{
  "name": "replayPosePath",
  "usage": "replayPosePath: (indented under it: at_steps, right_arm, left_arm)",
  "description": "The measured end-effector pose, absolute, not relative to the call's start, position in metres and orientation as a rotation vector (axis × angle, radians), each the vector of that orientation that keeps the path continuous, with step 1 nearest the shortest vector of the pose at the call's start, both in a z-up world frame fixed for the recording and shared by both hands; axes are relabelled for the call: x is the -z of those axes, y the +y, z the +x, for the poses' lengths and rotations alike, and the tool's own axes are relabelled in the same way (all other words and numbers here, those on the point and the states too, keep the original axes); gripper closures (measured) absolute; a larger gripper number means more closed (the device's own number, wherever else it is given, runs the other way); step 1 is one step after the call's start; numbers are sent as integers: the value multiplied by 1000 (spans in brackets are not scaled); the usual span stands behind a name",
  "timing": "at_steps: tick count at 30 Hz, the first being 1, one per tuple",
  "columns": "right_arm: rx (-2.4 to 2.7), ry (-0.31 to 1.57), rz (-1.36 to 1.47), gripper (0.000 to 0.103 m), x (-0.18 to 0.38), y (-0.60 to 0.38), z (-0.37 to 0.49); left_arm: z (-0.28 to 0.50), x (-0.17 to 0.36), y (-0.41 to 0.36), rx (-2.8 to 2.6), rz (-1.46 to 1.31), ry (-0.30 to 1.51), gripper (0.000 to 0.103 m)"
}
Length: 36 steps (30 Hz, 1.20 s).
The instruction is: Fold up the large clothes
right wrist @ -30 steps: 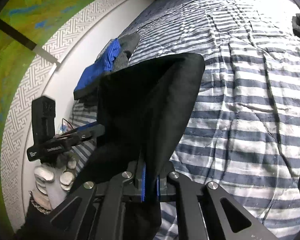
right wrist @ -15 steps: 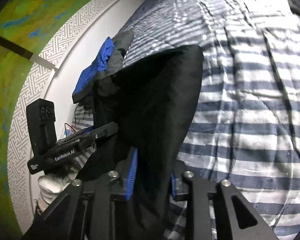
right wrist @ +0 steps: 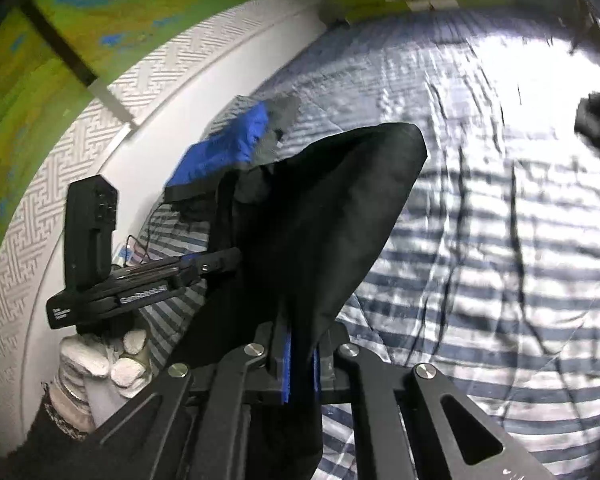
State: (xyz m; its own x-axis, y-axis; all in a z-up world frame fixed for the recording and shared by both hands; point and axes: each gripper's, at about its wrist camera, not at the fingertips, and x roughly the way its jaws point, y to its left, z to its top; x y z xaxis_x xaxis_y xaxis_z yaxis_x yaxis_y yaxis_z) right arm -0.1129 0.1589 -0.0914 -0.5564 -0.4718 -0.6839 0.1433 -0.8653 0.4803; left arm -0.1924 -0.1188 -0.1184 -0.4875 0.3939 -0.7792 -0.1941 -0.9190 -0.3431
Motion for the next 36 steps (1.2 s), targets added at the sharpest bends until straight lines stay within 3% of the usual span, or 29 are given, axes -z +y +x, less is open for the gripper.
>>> replayPosePath:
  at_steps: [4,8,16,21,33,36]
  right_arm:
    - [2489,-331,1136,96,53,139,-100]
    - [2482,-251,1039,97,17,114,-104]
    - [2400,-277,871,97,-24,55,-157]
    - [2374,-321,801,97,-30,30,-222]
    - [2408,-375,821,97,25,6,-356]
    - [2452,-358,917,86,43,6,-378]
  left_arm:
    - [-169,90,-133,-2499,-1254,-347,86]
    - [-153,55,-161,-2586,-1161,-399,87]
    - [-150,-27,-237,-2823,-1016,-358,87]
    - [-194,-59,-277,-2939,-979,-294,88]
    - [-332,-18,-316,-2982,-1139,-228,88]
    - [-360,10,-318,-2964,-1229,-239,82]
